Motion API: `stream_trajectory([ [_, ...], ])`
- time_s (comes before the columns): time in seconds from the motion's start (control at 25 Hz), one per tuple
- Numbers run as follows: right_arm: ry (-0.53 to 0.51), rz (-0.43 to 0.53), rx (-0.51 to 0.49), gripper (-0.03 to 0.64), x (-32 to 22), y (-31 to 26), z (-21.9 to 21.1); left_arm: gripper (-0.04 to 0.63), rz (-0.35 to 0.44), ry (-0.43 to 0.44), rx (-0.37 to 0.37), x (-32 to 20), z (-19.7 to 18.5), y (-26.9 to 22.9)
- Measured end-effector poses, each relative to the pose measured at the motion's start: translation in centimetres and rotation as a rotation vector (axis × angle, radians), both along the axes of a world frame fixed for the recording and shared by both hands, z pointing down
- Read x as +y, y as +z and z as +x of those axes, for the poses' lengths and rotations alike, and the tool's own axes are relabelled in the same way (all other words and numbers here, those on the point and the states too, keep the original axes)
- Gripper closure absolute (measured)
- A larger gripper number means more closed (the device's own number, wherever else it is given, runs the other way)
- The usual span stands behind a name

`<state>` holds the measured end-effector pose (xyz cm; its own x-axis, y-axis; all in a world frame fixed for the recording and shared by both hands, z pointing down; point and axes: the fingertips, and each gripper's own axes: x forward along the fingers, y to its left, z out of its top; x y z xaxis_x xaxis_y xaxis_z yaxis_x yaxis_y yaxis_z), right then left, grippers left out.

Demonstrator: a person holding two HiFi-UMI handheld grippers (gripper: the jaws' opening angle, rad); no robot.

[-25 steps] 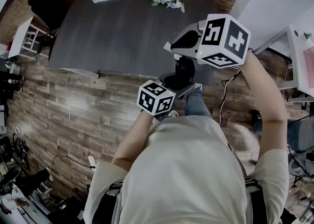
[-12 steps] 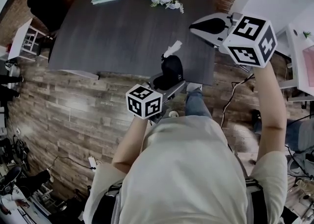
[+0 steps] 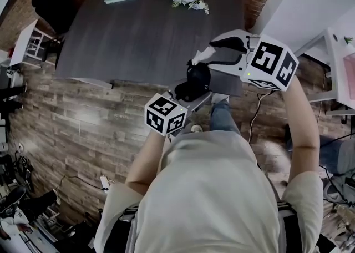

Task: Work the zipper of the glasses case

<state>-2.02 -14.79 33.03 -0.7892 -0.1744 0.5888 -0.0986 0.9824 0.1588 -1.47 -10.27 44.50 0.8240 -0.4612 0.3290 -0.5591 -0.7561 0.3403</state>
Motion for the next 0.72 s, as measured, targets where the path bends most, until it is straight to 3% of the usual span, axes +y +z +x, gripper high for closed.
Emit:
stream_trajectory([
  [0.16,-0.063,0.0,0.073,0.425,-0.2,1.3,0.1,0.344,0.01,0.056,0.01,0.6,0.8,-0.1],
  [0.28,-0.098,-0.05,0.067,0.603,0.1,1.4,-0.1,0.344,0.01,0.069,0.007,0.8,0.9,-0.1],
  [0.44,-0.106,-0.034,0.069,0.609,0.2,0.8,-0.1,0.345,-0.009,0.045,0.034,0.7,0.5,-0.1],
  [0.72,-0.089,0.125,0.121,0.611,-1.0,-1.4,0.1,0.35,0.014,0.034,0.065,0.7,0.8,-0.4],
])
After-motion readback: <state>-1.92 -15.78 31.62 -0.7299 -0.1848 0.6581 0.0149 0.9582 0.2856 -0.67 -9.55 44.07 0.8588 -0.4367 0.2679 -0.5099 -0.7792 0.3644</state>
